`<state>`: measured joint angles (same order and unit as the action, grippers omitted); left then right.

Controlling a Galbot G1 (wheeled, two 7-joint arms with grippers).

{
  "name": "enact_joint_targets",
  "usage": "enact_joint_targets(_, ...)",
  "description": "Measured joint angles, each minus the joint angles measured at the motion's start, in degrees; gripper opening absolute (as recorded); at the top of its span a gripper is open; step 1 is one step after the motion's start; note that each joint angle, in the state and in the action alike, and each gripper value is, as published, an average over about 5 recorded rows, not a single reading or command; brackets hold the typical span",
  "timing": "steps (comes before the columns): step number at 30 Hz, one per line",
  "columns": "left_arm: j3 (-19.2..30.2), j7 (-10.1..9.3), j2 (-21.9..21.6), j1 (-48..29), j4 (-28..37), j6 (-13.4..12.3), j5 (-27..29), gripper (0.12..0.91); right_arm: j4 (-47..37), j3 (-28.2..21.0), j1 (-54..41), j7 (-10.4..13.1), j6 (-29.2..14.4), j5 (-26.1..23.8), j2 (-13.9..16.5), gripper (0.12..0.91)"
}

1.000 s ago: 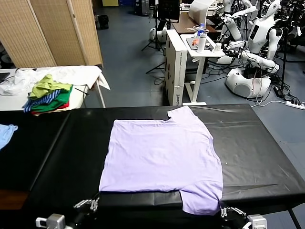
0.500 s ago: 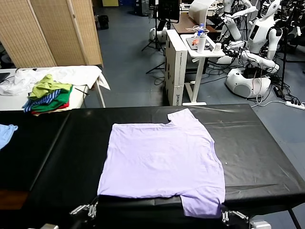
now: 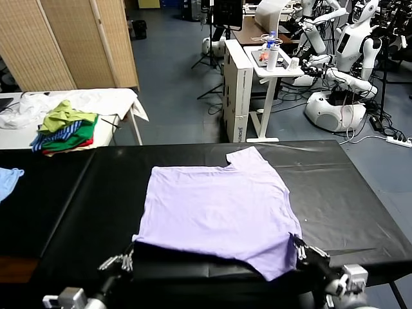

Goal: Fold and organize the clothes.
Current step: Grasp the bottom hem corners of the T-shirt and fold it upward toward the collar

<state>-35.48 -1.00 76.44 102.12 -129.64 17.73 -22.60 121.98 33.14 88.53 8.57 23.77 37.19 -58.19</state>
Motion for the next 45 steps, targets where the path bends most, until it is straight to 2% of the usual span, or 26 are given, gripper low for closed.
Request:
enact_joint_targets(13,2.1,0.12,-3.1,-9.0,6.6,0.5,0.9,0.146,-7.1,-7.5,-12.4,1.4,1.6,-1.2,0.2,0.139)
enact_joint_targets(27,3.2,-0.02,-6.8,-14.2,11.7,1.0,0.7,0.146,-10.3,-9.1,-15.1,1.6,2.1,-2.9,-1.3,0.150)
enact_joint_targets(30,3.5,-0.03,-7.2,-14.9,12.5,1.2,0.6,0.146,-10.1,-8.9,-14.8,1.0,2.4,-2.9,-1.7,0.258)
enact_joint_targets(34,4.0,-0.06,-7.1,-15.6,13.2,1.5,0.6,0.151,-8.9,-8.0,-13.6,-0.1,3.4,-3.0,-1.4,0.514)
enact_joint_targets(36,4.2,-0.10,-6.7,-15.8,13.2,1.7,0.7,0.198,-7.7,-7.3,-12.5,-0.3,4.0,-3.1,-0.9,0.628)
enact_joint_targets(38,4.2,-0.20,-6.4,-15.6,13.0,2.0,0.8,0.301,-6.1,-6.5,-10.9,-0.4,4.6,-3.4,-0.3,0.757)
enact_joint_targets(40,4.0,-0.41,-6.2,-15.1,12.5,2.4,0.9,0.414,-4.3,-5.6,-8.8,-0.4,5.0,-3.7,0.4,0.848)
enact_joint_targets(43,3.5,-0.65,-5.7,-13.9,11.4,2.9,1.3,0.603,-1.6,-4.2,-5.2,-0.4,5.2,-4.3,1.2,0.899)
enact_joint_targets(45,3.3,-0.63,-5.3,-12.7,10.4,3.2,1.5,0.736,-0.4,-3.4,-3.0,-0.5,5.2,-4.6,1.4,0.904)
